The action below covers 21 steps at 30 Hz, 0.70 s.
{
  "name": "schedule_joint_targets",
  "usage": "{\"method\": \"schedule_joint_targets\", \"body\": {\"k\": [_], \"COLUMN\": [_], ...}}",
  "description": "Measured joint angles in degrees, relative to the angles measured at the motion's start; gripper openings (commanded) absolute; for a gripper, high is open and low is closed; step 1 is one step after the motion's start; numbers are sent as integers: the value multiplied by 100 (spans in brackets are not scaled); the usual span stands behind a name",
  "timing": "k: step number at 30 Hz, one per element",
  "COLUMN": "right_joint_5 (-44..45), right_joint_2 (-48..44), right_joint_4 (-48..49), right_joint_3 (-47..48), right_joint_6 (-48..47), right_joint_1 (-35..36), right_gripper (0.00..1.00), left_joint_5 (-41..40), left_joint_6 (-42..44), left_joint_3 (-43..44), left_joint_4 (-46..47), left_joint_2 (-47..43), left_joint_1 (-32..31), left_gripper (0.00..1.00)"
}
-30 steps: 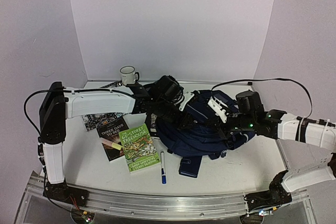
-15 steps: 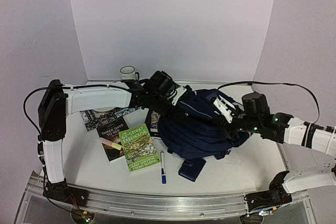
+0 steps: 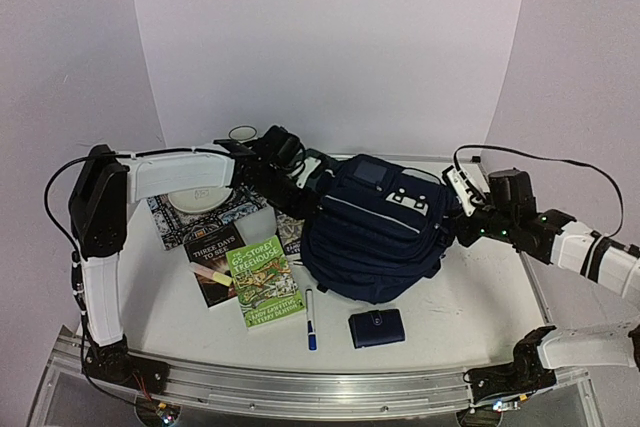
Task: Pack the student bag
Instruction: Unzip the lower front pocket of the student bag, then pick up the lower front pocket of the student bag.
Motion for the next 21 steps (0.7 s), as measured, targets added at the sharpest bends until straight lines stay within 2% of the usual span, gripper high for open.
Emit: {"method": "schedule_joint_targets", "body": {"k": [5,7,13,21], "right_joint_5": [-882,-1265,-1966,-2193], "right_joint_2": [190,299,704,1583], "right_joint_4": [-198,-228,-222,-168], "right_joint_3": [200,337,812,1140], "right_joint_6": [233,287,421,414], "right_joint_1": [11,36,325,769], "right_gripper": [43,50,61,62], "left_joint_5": [249,294,368,525], "left_joint_6": [-99,-114,-120,-136], "left_joint_3": [327,421,608,813], "left_joint_4": [-162,-190,-228,-224], "left_joint_2": [166,190,210,370], "left_joint_1": [11,-48,-310,-662], "left_gripper": [0,0,0,0]}}
